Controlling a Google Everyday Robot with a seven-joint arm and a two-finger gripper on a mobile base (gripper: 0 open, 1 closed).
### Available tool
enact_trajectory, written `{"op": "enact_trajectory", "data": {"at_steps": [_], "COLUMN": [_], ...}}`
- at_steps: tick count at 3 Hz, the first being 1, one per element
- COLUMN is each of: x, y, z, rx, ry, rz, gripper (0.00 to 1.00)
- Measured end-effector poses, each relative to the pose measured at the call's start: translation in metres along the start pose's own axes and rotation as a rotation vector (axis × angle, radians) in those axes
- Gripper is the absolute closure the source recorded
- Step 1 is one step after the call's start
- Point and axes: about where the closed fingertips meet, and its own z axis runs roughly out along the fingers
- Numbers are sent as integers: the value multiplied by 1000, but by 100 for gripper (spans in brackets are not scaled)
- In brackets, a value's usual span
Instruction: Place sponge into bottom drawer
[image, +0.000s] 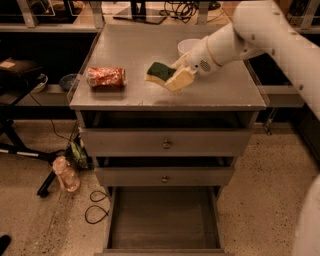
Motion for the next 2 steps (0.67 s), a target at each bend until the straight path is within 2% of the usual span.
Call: {"op": "enact_trajectory", "data": {"at_steps": [1, 2], "x": [-4, 25], "y": [16, 58], "z": [-31, -103], "rx": [-69, -101], "ry": [-139, -216], "rz": [-39, -101], "gripper": [100, 100]}}
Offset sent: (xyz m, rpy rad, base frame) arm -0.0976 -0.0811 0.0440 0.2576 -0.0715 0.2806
